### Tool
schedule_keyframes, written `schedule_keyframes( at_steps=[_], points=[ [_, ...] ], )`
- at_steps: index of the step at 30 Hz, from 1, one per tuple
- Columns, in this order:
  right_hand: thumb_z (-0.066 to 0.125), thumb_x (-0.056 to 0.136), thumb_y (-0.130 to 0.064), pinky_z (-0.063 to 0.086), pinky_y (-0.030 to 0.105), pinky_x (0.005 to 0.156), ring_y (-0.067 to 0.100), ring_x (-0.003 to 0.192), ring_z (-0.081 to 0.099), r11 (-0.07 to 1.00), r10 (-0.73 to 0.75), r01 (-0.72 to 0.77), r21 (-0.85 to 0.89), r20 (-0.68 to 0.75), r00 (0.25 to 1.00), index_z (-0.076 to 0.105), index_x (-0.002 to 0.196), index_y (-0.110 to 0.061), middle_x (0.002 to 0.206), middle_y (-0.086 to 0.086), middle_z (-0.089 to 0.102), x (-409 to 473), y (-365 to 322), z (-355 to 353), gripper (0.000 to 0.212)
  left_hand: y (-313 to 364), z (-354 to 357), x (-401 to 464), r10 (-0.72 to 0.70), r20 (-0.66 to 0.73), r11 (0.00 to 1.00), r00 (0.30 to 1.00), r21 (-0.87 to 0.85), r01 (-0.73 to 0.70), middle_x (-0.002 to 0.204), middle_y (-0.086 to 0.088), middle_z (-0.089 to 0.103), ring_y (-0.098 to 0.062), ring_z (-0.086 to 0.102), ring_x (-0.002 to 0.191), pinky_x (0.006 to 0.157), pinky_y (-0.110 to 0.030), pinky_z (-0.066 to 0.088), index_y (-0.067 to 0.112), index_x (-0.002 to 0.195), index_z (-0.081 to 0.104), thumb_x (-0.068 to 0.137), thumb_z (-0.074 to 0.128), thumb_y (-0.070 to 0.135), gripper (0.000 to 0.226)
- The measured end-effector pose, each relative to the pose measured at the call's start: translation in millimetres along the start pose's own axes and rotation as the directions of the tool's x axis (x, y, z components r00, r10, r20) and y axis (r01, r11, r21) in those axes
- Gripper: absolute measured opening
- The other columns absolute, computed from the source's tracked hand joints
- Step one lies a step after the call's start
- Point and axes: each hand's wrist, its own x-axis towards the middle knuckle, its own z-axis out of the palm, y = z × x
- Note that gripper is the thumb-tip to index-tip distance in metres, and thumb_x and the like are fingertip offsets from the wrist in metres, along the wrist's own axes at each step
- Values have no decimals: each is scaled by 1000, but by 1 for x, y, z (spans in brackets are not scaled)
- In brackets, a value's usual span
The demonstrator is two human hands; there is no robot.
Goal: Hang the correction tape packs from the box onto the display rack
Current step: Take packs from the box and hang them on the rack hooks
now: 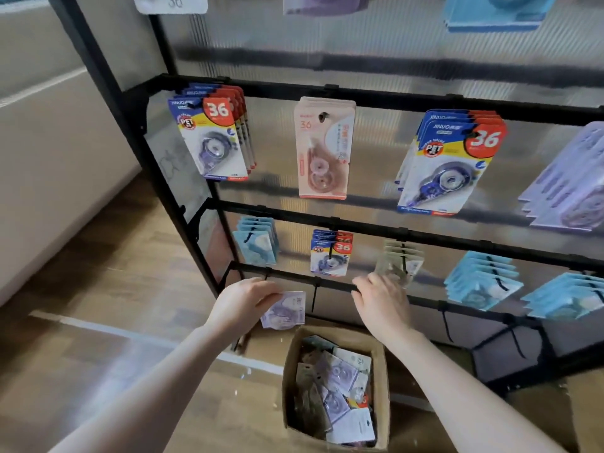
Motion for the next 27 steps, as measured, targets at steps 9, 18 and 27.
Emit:
schedule_keyframes(
  at_steps=[9,18,27],
  points=[
    [64,87,-19,51,35,78,23,90,63,998,-65,65,-1,26,998,68,106,-13,97,5,67,18,-18,60,21,-52,37,-5,-81,8,996,997,-43,81,81,8,65,-11,58,68,53,-8,30,21,89,73,85,67,23,8],
    [48,96,-23,44,35,91,23,111,53,986,-163,166,33,-84,983,59,123,-15,117,4,59,43,-22,251,30,-189,171,-15,-86,-63,996,994,-31,85,76,12,53,-10,50,69,55,-10,29,17,90,74,84,67,19,10],
    [69,83,-11,52,37,76,30,89,64,971,-238,232,-60,-343,909,69,99,-7,96,12,68,75,-18,376,16,-276,283,-6,49,-231,999,972,-7,-52,83,6,62,-12,54,76,68,-24,40,12,92,75,81,69,12,12]
  ],
)
